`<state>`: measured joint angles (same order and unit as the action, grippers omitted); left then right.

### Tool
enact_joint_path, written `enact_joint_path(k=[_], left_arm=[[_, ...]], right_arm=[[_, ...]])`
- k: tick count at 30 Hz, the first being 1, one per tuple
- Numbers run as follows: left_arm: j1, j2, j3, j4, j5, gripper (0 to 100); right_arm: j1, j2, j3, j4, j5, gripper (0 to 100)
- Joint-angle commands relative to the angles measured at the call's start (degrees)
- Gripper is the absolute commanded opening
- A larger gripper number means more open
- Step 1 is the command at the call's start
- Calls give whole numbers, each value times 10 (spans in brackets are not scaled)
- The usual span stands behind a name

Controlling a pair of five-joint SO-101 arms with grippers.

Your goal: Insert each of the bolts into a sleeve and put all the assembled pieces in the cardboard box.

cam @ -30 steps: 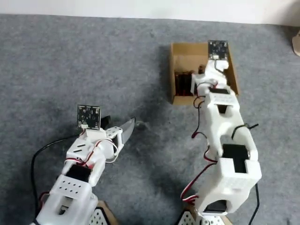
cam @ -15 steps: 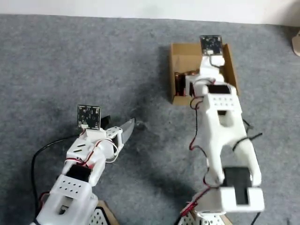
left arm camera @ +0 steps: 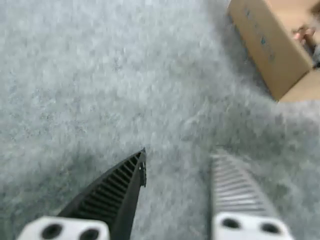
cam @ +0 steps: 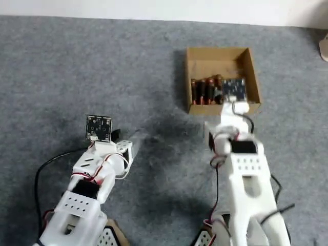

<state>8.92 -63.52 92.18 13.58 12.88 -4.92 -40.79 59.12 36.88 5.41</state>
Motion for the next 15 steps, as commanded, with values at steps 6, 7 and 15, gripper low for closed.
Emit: enact_joint_path(k=[6, 7, 15], left_arm=[[-7, -12, -36, 27, -109, 4], [-7, -12, -36, 27, -109, 5], [-50, -87, -25, 31, -108, 5]], right_arm=[[-5, -230, 165, 2, 10, 5], [-5, -256, 186, 2, 10, 5], [-5, -493, 373, 2, 10, 5]])
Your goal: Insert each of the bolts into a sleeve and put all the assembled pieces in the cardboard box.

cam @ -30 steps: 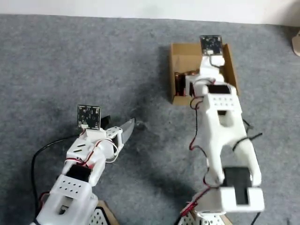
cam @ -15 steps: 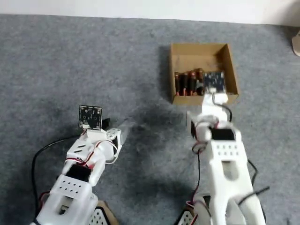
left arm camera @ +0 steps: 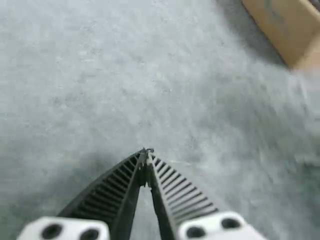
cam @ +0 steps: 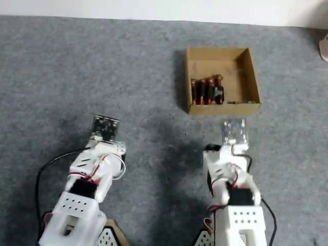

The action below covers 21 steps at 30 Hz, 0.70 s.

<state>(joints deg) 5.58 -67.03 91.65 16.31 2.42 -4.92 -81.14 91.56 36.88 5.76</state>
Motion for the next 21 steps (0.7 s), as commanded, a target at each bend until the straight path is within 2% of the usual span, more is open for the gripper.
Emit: enact_joint_path(k=[1, 3, 6, 12, 16, 21], left_arm=[[-17, -76, -12, 5, -4, 5], [-17, -128, 10, 9, -4, 5], [-33, -213, 62, 40, -7, 5], [-123, -375, 56, 278, -8, 6], [-176, -373, 56, 382, -9, 7], [-281, -364, 56, 487, -9, 7]], right_arm=[[-5, -125, 77, 2, 6, 5], [-5, -188, 131, 22, 5, 5], [-5, -250, 119, 125, 6, 5], [-7, -204, 101, 329, 6, 5], [-7, -224, 103, 320, 6, 5], [-7, -236, 103, 320, 6, 5]])
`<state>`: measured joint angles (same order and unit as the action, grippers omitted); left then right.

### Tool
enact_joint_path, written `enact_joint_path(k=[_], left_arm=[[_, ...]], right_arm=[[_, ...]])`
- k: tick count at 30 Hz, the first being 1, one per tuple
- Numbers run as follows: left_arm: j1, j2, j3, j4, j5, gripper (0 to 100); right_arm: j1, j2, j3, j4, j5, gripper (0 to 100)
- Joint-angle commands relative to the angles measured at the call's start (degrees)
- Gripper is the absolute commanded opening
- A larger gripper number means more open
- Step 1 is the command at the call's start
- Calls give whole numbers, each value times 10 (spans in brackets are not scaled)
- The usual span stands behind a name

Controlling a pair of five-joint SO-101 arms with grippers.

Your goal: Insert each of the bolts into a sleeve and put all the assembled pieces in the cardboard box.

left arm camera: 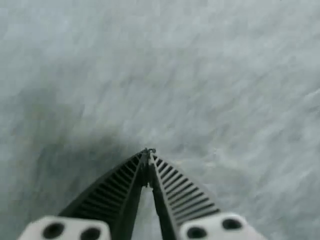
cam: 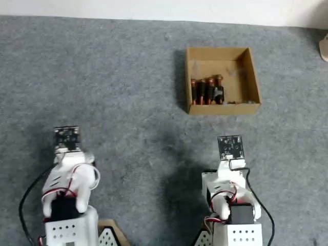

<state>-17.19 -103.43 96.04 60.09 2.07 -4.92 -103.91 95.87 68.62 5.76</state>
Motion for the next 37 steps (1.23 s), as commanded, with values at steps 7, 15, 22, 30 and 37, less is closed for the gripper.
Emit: enact_joint_path(k=[7, 15, 22, 30, 37], left_arm=[[-120, 0, 12, 173, -4, 5], [-121, 0, 12, 172, -4, 5], [-121, 0, 12, 172, -4, 5], [-121, 0, 12, 172, -4, 5], [-121, 0, 12, 172, -4, 5]], right_arm=[[-7, -8, 60, 3, 6, 5], [-7, -8, 60, 3, 6, 5], [-7, -8, 60, 3, 6, 5], [-7, -8, 60, 3, 6, 5], [-7, -8, 60, 3, 6, 5]])
